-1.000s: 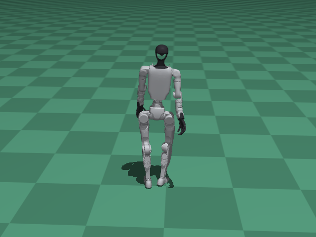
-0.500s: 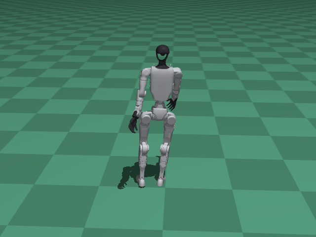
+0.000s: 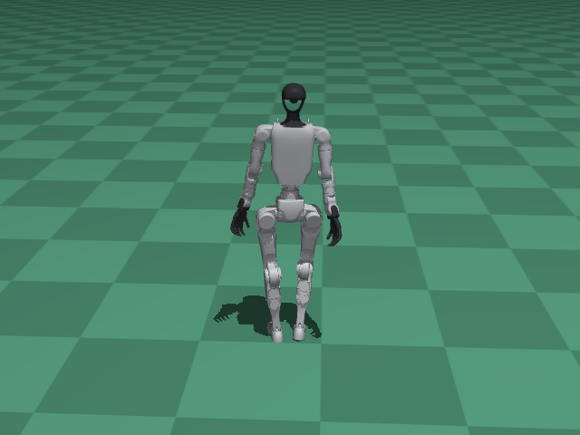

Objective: Upper body actions

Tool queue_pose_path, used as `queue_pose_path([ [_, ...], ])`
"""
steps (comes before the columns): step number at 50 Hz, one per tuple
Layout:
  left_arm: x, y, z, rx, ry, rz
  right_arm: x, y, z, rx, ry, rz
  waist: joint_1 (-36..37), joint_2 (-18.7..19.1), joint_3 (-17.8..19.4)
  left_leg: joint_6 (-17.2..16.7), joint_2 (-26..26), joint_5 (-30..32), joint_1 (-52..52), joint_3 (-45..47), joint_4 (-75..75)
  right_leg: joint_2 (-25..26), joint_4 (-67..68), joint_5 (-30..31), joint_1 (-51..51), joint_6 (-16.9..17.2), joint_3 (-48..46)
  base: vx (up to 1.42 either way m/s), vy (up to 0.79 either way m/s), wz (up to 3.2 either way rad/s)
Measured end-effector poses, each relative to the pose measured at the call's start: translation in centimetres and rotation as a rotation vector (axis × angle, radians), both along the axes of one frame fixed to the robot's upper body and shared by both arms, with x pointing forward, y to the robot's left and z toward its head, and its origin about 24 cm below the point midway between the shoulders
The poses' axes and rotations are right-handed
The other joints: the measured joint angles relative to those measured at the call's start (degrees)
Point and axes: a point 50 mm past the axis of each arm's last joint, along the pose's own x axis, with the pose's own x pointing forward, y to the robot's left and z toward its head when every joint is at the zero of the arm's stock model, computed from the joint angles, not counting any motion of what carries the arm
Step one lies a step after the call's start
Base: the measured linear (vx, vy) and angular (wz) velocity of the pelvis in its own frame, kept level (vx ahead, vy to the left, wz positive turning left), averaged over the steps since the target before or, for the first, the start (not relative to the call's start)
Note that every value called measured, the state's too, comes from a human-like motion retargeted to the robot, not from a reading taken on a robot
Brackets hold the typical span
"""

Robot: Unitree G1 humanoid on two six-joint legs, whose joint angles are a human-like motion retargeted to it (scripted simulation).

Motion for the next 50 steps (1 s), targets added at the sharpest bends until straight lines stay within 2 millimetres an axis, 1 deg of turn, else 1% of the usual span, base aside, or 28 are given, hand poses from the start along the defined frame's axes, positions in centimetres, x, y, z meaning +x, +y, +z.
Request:
queue_pose_path([
  [1,-0.1,-0.2,0.0,-0.011,-0.003,0.026,-0.6,0.1,0.1,0.002,0.011,-0.014,-0.36,-0.48,0.06,0.1,-0.73,-0.02,0.37,-0.11,0.01,0.38,-1.99,1.02,0.49,0.87,-0.21,0.08,0.03,0.11],
  [2,-0.3,-0.3,-0.1,-0.021,-0.004,0.05,-1.2,0.3,0.2,0.003,0.021,-0.024,-0.58,-0.86,0.05,0.18,-1.33,-0.11,0.73,-0.1,0.0,0.53,-4.24,1.98,1.1,0.84,-1.1,0.08,0.04,0.03],
  [3,-0.6,-0.5,-0.2,-0.031,-0.001,0.073,-1.7,0.3,0.4,0.001,0.029,-0.029,-0.54,-1.04,-0.1,0.21,-1.66,-0.32,1.1,0.14,-0.03,0.18,-7.03,2.8,1.95,-1.01,-3.36,0.09,0.02,-0.21],
  [5,-1.5,-0.8,-0.3,-0.041,0.015,0.11,-2.3,0.3,0.5,-0.001,0.04,-0.023,0.21,-1.45,-0.87,0.25,-2.25,-0.97,1.61,1.54,-0.1,1.09,-11.26,1.43,3.64,-4.88,-7.01,0.09,-0.01,-0.78],
  [6,-2.1,-1.0,-0.3,-0.039,0.027,0.126,-2.3,0.3,0.5,0.002,0.04,-0.011,2.01,-1.62,-1.62,0.17,-2.12,-1.35,1.33,3.84,-0.11,-2.05,-13.31,0.56,6.06,-2.98,-16.05,0.08,-0.06,-1.35],
  [7,-2.7,-1.1,-0.4,-0.036,0.038,0.139,-2.1,0.4,0.5,0.005,0.038,-0.001,3.06,-1.81,-2.02,0.17,-2.19,-1.57,1.26,5.17,-0.12,-3.32,-14.47,0.31,7.1,-1.66,-18.79,0.05,-0.07,-1.06],
  [8,-3.3,-1.4,-0.4,-0.033,0.049,0.145,-1.6,0.4,0.3,0.008,0.03,0.005,2.62,-2.0,-1.7,0.34,-2.68,-1.46,1.6,4.56,-0.09,-0.85,-13.84,1.31,5.39,-1.49,-8.93,0.03,-0.04,-0.51],
  [9,-3.9,-1.6,-0.4,-0.029,0.062,0.154,-1.0,0.4,0.2,0.009,0.013,0.015,2.62,-1.78,-1.56,0.37,-2.59,-1.42,1.73,4.62,-0.09,0.77,-13.32,1.75,4.45,-1.2,-3.14,0.0,-0.02,-0.29],
  [10,-4.6,-1.8,-0.4,-0.024,0.075,0.164,-0.3,0.3,0.0,0.009,-0.008,0.026,2.85,-1.35,-1.5,0.33,-2.22,-1.42,1.75,5.02,-0.1,1.98,-12.84,1.91,3.9,-0.85,0.6,-0.01,0.0,-0.53],
  [12,-5.9,-2.0,-0.4,0.0,0.09,0.191,1.7,0.2,-0.6,0.003,-0.083,0.058,2.56,-1.07,-1.53,0.35,-2.11,-1.59,1.65,5.78,-0.06,-1.44,-13.62,3.16,4.36,0.22,-6.67,0.01,0.01,-0.49],
  [13,-6.4,-2.0,-0.3,0.017,0.095,0.206,2.9,0.2,-0.8,-0.001,-0.127,0.077,1.93,-1.04,-1.58,0.43,-2.09,-1.66,1.64,6.1,-0.12,-1.91,-14.19,3.32,4.8,-0.02,-9.33,0.0,-0.01,-0.28],
  [14,-6.9,-2.0,-0.2,0.031,0.1,0.217,4.2,0.3,-1.1,-0.002,-0.171,0.096,1.23,-1.03,-1.53,0.54,-2.0,-1.7,1.71,6.49,-0.19,-1.68,-14.48,3.54,4.82,-0.25,-9.25,0.0,0.0,0.0],
  [17,-7.8,-2.1,-0.1,0.053,0.126,0.219,7.8,1.2,-1.7,0.018,-0.305,0.144,-0.91,-1.26,-1.25,0.63,-1.8,-1.57,1.83,6.65,-0.28,0.02,-14.72,4.19,4.18,-0.51,-4.1,-0.05,-0.07,0.07],
  [20,-8.1,-2.3,-0.1,0.055,0.15,0.171,10.5,2.2,-2.1,0.064,-0.423,0.177,-0.16,-1.85,-1.31,0.72,-2.05,-1.4,1.7,6.66,-0.2,-0.61,-15.06,4.86,4.34,0.23,-5.09,-0.01,-0.03,-0.08],
  [23,-7.6,-2.6,-0.2,0.046,0.121,0.137,12.4,2.5,-2.2,0.098,-0.504,0.218,0.82,-2.39,-1.22,0.72,-1.73,-1.18,1.6,7.63,-0.12,-0.68,-14.79,5.45,4.02,0.21,-5.04,0.0,-0.01,-0.07],
  [25,-7.2,-2.9,-0.4,0.032,0.093,0.119,13.5,2.6,-2.2,0.115,-0.53,0.259,0.58,-2.62,-1.02,0.67,-1.61,-1.0,1.46,7.51,-0.01,-0.9,-14.71,5.67,3.98,0.28,-5.62,-0.03,-0.01,0.09],
  [28,-6.2,-3.1,-0.6,0.001,0.073,0.069,14.4,2.7,-2.1,0.144,-0.525,0.32,0.06,-2.91,-0.71,0.83,-1.54,-0.67,1.23,7.3,0.01,-1.08,-14.44,5.77,3.88,0.64,-5.91,-0.07,-0.02,0.24],
  [34,-4.1,-2.6,-0.6,-0.021,0.065,-0.055,14.5,2.7,-2.1,0.171,-0.519,0.382,-0.31,-3.85,0.15,1.15,-1.37,0.13,0.18,6.62,0.0,-2.01,-13.31,6.31,3.14,1.63,-7.45,-0.09,-0.04,0.19],
  [38,-3.1,-2.1,-0.6,-0.038,0.075,-0.082,13.9,2.7,-2.1,0.174,-0.516,0.386,-0.85,-4.24,1.1,1.27,-0.92,0.4,-0.95,6.48,0.1,-3.19,-10.98,6.93,1.78,3.9,-8.5,-0.15,-0.05,0.02],
  [40,-2.9,-1.7,-0.5,-0.044,0.083,-0.079,13.5,2.5,-2.1,0.17,-0.512,0.379,-0.74,-4.52,1.63,1.27,-0.62,0.34,-1.58,6.97,0.21,-4.1,-9.21,7.58,0.86,5.8,-9.09,-0.18,-0.05,-0.21],
  [42,-2.8,-1.3,-0.4,-0.043,0.089,-0.071,12.9,2.3,-2.1,0.158,-0.5,0.367,-0.85,-4.87,2.12,1.29,-0.44,0.38,-2.17,7.31,0.32,-4.58,-7.4,7.4,-0.24,8.95,-7.84,-0.19,-0.06,-0.24],
  [45,-3.0,-0.5,-0.2,-0.023,0.096,-0.059,11.9,1.8,-2.1,0.132,-0.472,0.34,-1.0,-5.29,2.52,1.19,-0.21,0.61,-3.09,7.93,0.43,-4.37,-4.2,4.15,-2.03,14.64,-2.88,-0.17,-0.07,-0.29],
  [46,-3.2,-0.3,-0.2,-0.014,0.104,-0.058,11.4,1.6,-2.0,0.121,-0.458,0.327,-0.75,-5.28,2.47,1.1,-0.01,0.68,-3.3,8.38,0.44,-4.31,-3.72,3.41,-2.0,15.34,-1.55,-0.15,-0.08,-0.65],
  [47,-3.4,-0.1,-0.1,-0.007,0.112,-0.056,10.9,1.4,-2.0,0.111,-0.445,0.315,0.25,-5.49,2.34,1.01,0.13,0.67,-3.48,9.64,0.36,-4.15,-3.24,2.64,-1.91,15.64,0.53,-0.15,-0.09,-1.41],
  [48,-3.6,0.1,-0.1,-0.001,0.12,-0.052,10.6,1.2,-1.9,0.102,-0.435,0.306,2.78,-6.13,2.07,0.9,0.17,0.51,-3.57,12.53,0.09,-3.8,-2.78,1.79,-1.71,15.13,4.08,-0.14,-0.09,-2.07],
  [50,-4.1,0.5,0.1,0.013,0.153,-0.053,9.3,0.8,-1.8,0.085,-0.396,0.246,8.08,-6.78,1.55,0.36,1.05,0.28,-3.63,18.2,-0.32,-3.86,-1.02,0.04,-1.11,11.93,9.69,-0.1,-0.08,-2.08],
])
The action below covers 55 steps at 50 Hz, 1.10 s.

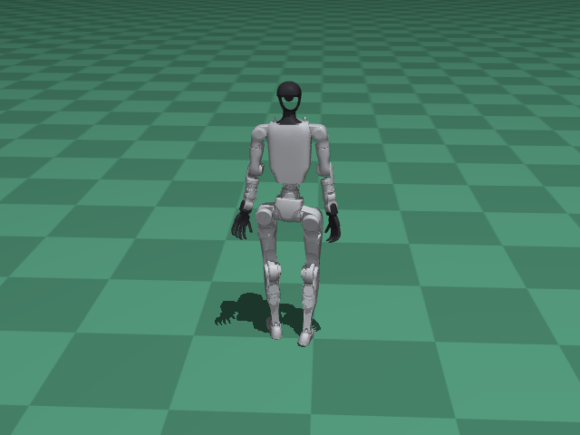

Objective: Upper body actions

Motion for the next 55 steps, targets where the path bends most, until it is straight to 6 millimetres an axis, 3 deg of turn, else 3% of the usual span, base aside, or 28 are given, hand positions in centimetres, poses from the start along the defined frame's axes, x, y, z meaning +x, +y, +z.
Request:
queue_pose_path([
  [2,-0.3,0.2,0.1,0.005,0.028,-0.016,-1.2,0.1,0.1,0.012,0.035,-0.098,-1.34,1.46,-0.06,-0.38,1.17,0.56,-0.18,-2.27,0.23,-1.49,2.04,0.08,0.16,-3.18,-2.89,-0.04,-0.1,0.98],
  [3,-0.6,0.2,0.1,0.004,0.04,-0.021,-1.9,0.1,0.1,0.016,0.054,-0.149,-6.62,3.54,0.15,-0.45,1.9,1.42,-0.55,-8.1,0.63,-2.58,3.19,0.74,0.34,-4.45,-8.8,-0.05,-0.13,2.74],
  [5,-0.9,0.0,0.1,0.001,0.044,-0.014,-2.8,-0.1,0.2,0.004,0.079,-0.209,-8.35,4.89,0.04,-0.79,2.75,2.05,-0.88,-10.13,0.83,-3.09,3.79,1.43,1.68,-5.52,-9.91,-0.09,-0.13,1.31],
  [10,-0.9,-0.3,-0.2,-0.013,-0.004,0.025,-3.5,-0.7,0.4,-0.04,0.096,-0.208,-7.52,5.32,-0.22,-1.93,3.83,3.3,-2.11,-10.34,1.26,-1.86,3.89,6.63,4.06,-6.03,-4.72,-0.13,-0.18,0.06],
  [13,-0.7,-0.2,-0.2,-0.016,-0.034,0.058,-3.0,-0.8,0.4,-0.041,0.085,-0.145,-7.82,4.52,-0.28,-2.77,3.68,4.29,-3.2,-10.66,1.66,-0.94,-1.23,8.09,5.96,-3.72,-2.04,-0.19,-0.25,0.32],
  [15,-0.9,0.2,-0.1,0.004,-0.053,0.084,-2.4,-0.7,0.3,-0.042,0.066,-0.094,-8.72,4.06,-0.09,-3.43,3.64,5.19,-3.89,-11.77,1.85,0.69,-5.05,6.14,7.16,-3.94,0.24,-0.24,-0.31,0.47],
  [20,-1.8,1.2,0.3,0.08,-0.081,0.097,1.4,-0.3,0.0,-0.023,-0.043,0.043,-6.77,2.42,2.01,-5.35,5.04,7.49,-6.77,-10.48,2.75,-2.61,-12.16,2.52,8.4,-8.24,-13.02,-0.36,-0.35,-0.14],
  [25,-2.6,2.9,0.9,0.192,-0.095,0.045,5.9,-1.0,0.2,-0.01,-0.168,0.161,-7.27,1.95,4.99,-7.54,6.0,10.48,-11.83,-12.57,4.76,-0.74,-15.75,3.63,6.67,-8.46,-11.34,-0.44,-0.36,0.38],
  [28,-2.8,3.5,1.3,0.234,-0.068,-0.01,7.7,-2.1,0.6,-0.035,-0.21,0.19,-8.39,1.69,6.35,-4.75,4.71,12.04,-13.8,-13.52,4.67,-1.15,-16.94,4.9,5.35,-9.73,-13.11,-0.43,-0.18,0.76],
  [30,-2.8,3.8,1.4,0.236,-0.041,-0.048,8.2,-2.9,0.9,-0.059,-0.221,0.171,-8.75,1.62,7.28,-4.92,3.84,10.5,-14.3,-13.55,4.67,-1.03,-17.27,5.63,4.32,-10.88,-13.67,-0.38,-0.1,0.75],
  [32,-2.6,4.0,1.4,0.228,-0.014,-0.078,8.1,-3.6,1.0,-0.079,-0.219,0.117,-8.7,2.4,8.1,-7.86,3.4,8.35,-13.82,-13.87,5.41,-0.53,-17.52,6.06,3.69,-11.43,-15.42,-0.36,-0.13,0.78],
  [34,-2.3,4.1,1.4,0.208,0.017,-0.1,7.4,-4.1,1.0,-0.086,-0.207,0.05,-8.59,2.91,8.54,-8.68,3.18,6.66,-13.06,-12.09,6.96,-0.43,-17.68,6.32,3.01,-11.85,-16.66,-0.31,-0.11,0.8],
  [38,-1.8,4.4,1.5,0.163,0.093,-0.176,5.3,-4.9,1.0,-0.074,-0.136,-0.068,-8.72,4.01,8.38,-9.89,2.82,3.97,-11.0,-11.53,10.46,0.0,-18.3,6.6,1.79,-12.56,-17.93,-0.19,-0.02,0.72],
  [43,-0.4,5.4,1.8,0.164,0.148,-0.392,2.9,-4.7,1.0,-0.073,-0.005,-0.132,-9.22,4.18,7.51,-9.62,2.43,-0.21,-7.34,-13.51,12.81,-0.06,-18.79,7.33,0.3,-12.73,-19.35,-0.14,0.0,0.41],
  [48,2.1,7.1,2.5,0.225,0.156,-0.613,2.5,-3.4,0.6,-0.035,0.009,-0.061,-10.31,3.38,7.19,-8.74,2.62,-3.49,-2.71,-15.44,12.39,-0.25,-18.47,8.39,-1.31,-12.71,-19.79,-0.18,0.0,0.16],
  [53,4.6,8.2,3.1,0.258,0.161,-0.728,3.6,-2.5,0.3,-0.008,-0.027,0.113,-11.68,2.75,7.03,-9.06,3.5,-3.01,0.77,-18.32,11.43,-0.64,-17.76,9.47,-3.12,-12.25,-20.09,-0.17,0.04,0.04],
  [55,5.5,8.4,3.4,0.271,0.15,-0.737,4.3,-2.3,0.3,-0.014,-0.039,0.182,-12.13,2.87,7.1,-11.3,4.45,-2.58,1.67,-18.73,10.55,-0.53,-17.12,9.87,-4.18,-11.99,-19.88,-0.23,0.12,-0.15],
])
